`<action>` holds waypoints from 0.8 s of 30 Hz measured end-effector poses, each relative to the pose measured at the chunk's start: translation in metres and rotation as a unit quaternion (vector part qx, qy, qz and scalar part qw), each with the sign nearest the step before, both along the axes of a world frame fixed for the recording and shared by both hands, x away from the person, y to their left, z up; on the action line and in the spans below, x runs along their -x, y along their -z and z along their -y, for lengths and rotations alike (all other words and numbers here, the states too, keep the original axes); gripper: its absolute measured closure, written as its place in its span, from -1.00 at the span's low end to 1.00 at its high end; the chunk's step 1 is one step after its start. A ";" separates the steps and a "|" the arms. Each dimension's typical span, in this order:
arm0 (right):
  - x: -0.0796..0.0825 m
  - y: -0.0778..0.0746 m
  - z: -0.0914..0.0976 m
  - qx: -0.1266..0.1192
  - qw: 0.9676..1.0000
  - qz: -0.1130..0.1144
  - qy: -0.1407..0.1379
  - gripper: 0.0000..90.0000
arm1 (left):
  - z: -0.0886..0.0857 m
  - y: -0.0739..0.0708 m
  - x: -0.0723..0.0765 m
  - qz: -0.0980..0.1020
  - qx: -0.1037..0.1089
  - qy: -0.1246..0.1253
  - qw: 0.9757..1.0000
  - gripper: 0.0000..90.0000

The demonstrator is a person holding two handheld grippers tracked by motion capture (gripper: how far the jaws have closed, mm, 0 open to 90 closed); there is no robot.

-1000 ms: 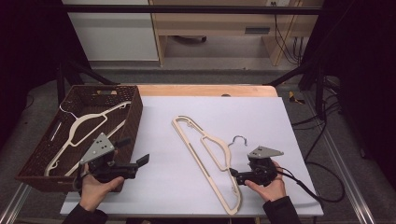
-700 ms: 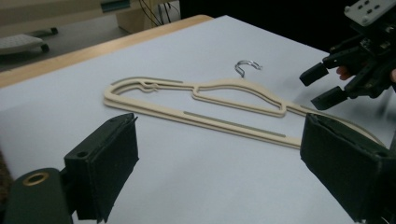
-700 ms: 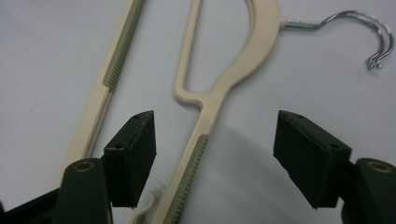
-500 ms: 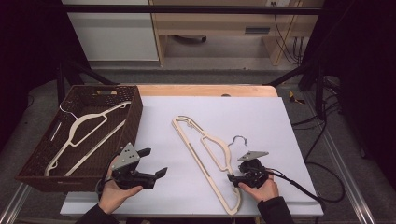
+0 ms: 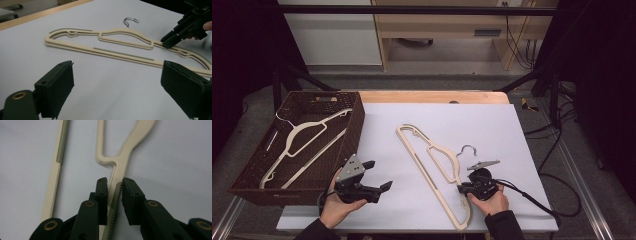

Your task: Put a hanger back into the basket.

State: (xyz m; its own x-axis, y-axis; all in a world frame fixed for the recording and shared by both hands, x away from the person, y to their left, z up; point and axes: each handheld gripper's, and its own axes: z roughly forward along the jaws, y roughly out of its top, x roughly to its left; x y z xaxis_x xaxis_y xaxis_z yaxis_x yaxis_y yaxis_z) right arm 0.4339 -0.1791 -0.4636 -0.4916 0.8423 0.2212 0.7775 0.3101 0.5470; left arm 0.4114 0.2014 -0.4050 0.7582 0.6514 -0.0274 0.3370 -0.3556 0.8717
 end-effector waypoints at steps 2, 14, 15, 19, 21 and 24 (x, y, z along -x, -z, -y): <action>-0.001 0.000 0.003 -0.001 1.000 0.000 0.011 0.70 | 0.000 0.000 0.000 -0.001 -0.001 0.000 1.000 -0.75; -0.004 -0.001 0.019 0.016 0.999 0.005 0.033 0.68 | 0.002 0.004 0.000 -0.004 -0.010 0.002 1.000 -0.75; -0.004 -0.001 0.019 0.018 0.999 0.003 0.030 0.60 | 0.002 0.004 0.000 -0.005 -0.010 0.002 1.000 -0.75; -0.002 0.000 0.017 0.028 0.999 0.007 0.019 0.54 | 0.002 0.004 0.000 -0.006 -0.010 0.002 1.000 -0.75; -0.001 0.000 0.015 0.037 0.999 0.012 0.018 0.61 | 0.002 0.005 -0.001 -0.006 -0.009 0.000 1.000 -0.75; 0.001 -0.001 0.008 0.071 0.997 0.021 0.018 0.70 | 0.003 0.005 -0.001 -0.007 -0.011 0.000 1.000 -0.75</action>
State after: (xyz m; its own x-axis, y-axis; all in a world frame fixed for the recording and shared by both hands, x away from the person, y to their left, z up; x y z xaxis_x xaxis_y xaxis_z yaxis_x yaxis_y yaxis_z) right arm 0.4334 -0.1874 -0.4626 -0.4671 0.8808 0.0776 0.7665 0.3596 0.5322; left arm 0.4123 0.1986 -0.4102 0.7573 0.6527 -0.0237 0.3488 -0.3735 0.8596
